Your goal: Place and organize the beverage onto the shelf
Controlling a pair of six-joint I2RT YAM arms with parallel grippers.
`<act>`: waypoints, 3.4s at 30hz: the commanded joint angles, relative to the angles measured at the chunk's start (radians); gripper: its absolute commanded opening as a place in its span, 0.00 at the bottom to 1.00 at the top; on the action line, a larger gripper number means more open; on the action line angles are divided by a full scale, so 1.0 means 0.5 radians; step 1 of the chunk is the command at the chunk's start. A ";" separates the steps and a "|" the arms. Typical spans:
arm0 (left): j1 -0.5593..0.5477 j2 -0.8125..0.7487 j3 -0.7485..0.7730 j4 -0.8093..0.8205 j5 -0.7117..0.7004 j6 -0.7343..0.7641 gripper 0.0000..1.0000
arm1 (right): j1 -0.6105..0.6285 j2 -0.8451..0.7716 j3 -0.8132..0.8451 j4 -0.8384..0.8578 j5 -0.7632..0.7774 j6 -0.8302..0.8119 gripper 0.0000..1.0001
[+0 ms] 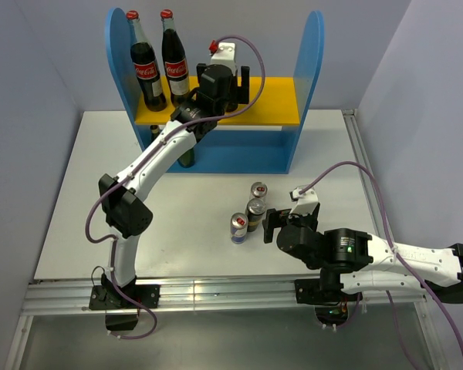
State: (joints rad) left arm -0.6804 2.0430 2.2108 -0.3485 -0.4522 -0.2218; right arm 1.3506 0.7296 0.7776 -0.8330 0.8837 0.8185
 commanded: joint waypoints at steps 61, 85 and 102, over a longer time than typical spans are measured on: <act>-1.029 -2.362 -2.667 -0.637 -0.697 -1.250 0.99 | -0.204 1.136 -0.067 0.567 0.101 0.529 1.00; -1.232 -2.334 -2.682 -0.803 -0.906 -1.425 0.99 | -0.333 1.452 -0.073 0.933 0.371 0.553 0.97; -1.324 -2.325 -2.694 -0.892 -0.995 -1.523 0.99 | -0.333 1.566 -0.067 0.709 0.485 0.888 0.47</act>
State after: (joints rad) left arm -1.3327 0.8879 0.8700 -0.7864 -0.9161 -0.9634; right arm 1.1904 1.4956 0.7219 -0.4313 1.0756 1.2041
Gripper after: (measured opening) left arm 0.993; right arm 0.665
